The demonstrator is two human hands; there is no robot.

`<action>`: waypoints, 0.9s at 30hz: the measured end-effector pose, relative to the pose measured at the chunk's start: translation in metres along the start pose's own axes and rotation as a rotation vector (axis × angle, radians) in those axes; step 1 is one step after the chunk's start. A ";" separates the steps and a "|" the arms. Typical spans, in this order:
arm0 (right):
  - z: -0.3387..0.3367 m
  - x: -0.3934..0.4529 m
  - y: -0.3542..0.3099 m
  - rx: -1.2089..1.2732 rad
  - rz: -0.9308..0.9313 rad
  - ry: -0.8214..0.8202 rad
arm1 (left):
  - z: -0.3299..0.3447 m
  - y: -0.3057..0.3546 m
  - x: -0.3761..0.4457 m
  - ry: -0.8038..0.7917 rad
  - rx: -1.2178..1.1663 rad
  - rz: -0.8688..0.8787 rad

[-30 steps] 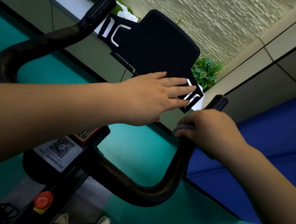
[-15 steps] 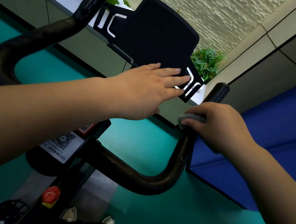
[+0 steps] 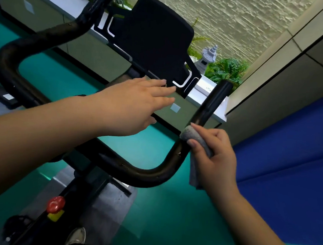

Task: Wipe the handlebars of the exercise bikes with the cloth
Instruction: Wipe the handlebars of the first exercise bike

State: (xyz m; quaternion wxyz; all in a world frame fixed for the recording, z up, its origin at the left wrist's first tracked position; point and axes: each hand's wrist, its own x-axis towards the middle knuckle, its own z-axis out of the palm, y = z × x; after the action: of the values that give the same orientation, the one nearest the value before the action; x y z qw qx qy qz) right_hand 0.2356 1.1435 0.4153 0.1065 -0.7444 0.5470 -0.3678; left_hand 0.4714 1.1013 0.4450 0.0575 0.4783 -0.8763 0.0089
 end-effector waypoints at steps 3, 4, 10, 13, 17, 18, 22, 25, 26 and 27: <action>0.000 0.004 0.004 0.032 -0.003 -0.010 | 0.002 0.001 -0.008 0.006 -0.026 -0.056; 0.001 0.010 0.005 0.043 0.025 0.003 | 0.002 0.001 -0.011 0.013 -0.029 -0.064; 0.014 -0.008 -0.013 0.187 0.152 0.084 | -0.003 0.005 -0.024 0.066 -0.066 -0.011; 0.016 -0.030 -0.018 0.187 0.108 0.089 | -0.002 0.004 -0.027 0.117 -0.069 0.038; 0.015 -0.005 -0.015 0.152 0.196 0.119 | -0.003 -0.003 -0.024 0.104 -0.038 0.047; 0.014 -0.001 -0.016 0.165 0.231 0.126 | -0.005 -0.006 -0.024 0.092 -0.033 0.024; 0.019 -0.026 -0.028 0.214 0.270 0.153 | -0.014 -0.023 -0.023 0.044 0.004 -0.055; 0.020 -0.040 -0.036 0.239 0.258 0.138 | -0.017 -0.035 -0.026 0.023 0.043 -0.062; 0.018 -0.036 -0.035 0.222 0.254 0.125 | -0.017 -0.039 -0.027 0.017 0.059 -0.063; 0.016 -0.030 -0.033 0.201 0.257 0.113 | -0.017 -0.043 -0.029 0.013 0.076 -0.066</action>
State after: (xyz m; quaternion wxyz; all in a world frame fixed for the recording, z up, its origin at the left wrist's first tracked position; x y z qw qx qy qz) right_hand 0.2664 1.1783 0.4095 0.1957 -0.6319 0.6034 -0.4453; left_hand 0.5243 1.1033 0.4566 0.0452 0.5086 -0.8587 0.0434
